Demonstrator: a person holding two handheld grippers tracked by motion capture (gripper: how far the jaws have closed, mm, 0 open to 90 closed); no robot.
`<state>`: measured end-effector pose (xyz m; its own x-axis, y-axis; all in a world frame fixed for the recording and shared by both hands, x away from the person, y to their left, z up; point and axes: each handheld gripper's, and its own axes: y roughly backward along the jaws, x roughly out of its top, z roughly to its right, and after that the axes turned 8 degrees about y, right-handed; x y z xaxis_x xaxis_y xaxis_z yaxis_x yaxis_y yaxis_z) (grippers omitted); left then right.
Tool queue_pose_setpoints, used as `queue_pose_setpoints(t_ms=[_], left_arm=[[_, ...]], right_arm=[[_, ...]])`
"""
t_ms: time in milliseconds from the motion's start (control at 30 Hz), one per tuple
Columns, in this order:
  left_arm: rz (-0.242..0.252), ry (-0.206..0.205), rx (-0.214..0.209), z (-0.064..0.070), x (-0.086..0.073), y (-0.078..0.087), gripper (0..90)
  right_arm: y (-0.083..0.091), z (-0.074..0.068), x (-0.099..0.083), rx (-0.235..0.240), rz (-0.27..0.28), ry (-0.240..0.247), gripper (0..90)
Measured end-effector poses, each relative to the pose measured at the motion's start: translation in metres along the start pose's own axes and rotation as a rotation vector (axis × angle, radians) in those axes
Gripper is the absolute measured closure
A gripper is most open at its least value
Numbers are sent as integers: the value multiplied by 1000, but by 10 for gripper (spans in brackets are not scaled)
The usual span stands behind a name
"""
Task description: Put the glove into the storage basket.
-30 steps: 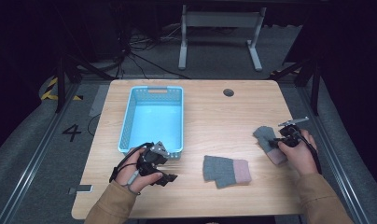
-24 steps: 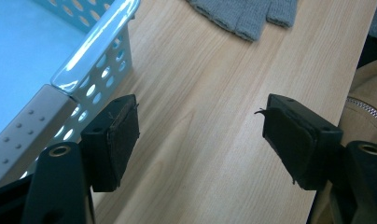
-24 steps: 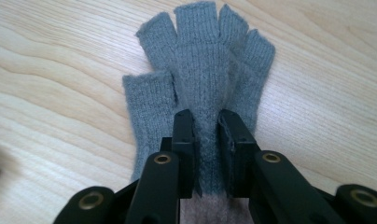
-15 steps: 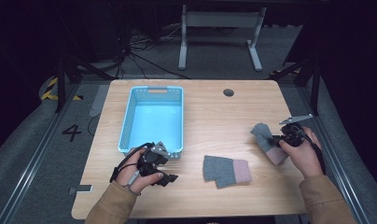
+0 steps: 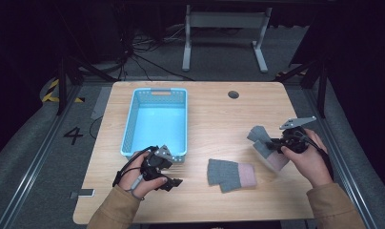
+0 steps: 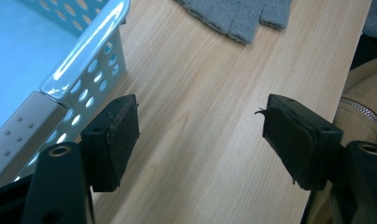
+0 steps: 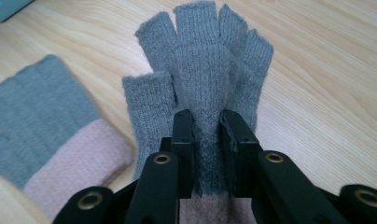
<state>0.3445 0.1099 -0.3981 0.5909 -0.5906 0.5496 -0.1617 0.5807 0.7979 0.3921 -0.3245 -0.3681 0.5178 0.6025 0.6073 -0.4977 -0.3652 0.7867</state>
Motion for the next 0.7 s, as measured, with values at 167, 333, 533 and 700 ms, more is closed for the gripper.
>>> queue_pose_setpoints(t_ms=[167,333,533,700], left_arm=[[2,-8,1,1,1,0,272],[24,-27,-9,4,2,-2,235],[29,-24,1,6,3,-4,233],[34,-28,3,6,3,-4,238]], right_arm=[[4,-13,6,41,9,59,777],[8,-27,9,89,19,111,776],[11,-42,4,146,63,143,775],[9,-48,3,162,62,157,774]])
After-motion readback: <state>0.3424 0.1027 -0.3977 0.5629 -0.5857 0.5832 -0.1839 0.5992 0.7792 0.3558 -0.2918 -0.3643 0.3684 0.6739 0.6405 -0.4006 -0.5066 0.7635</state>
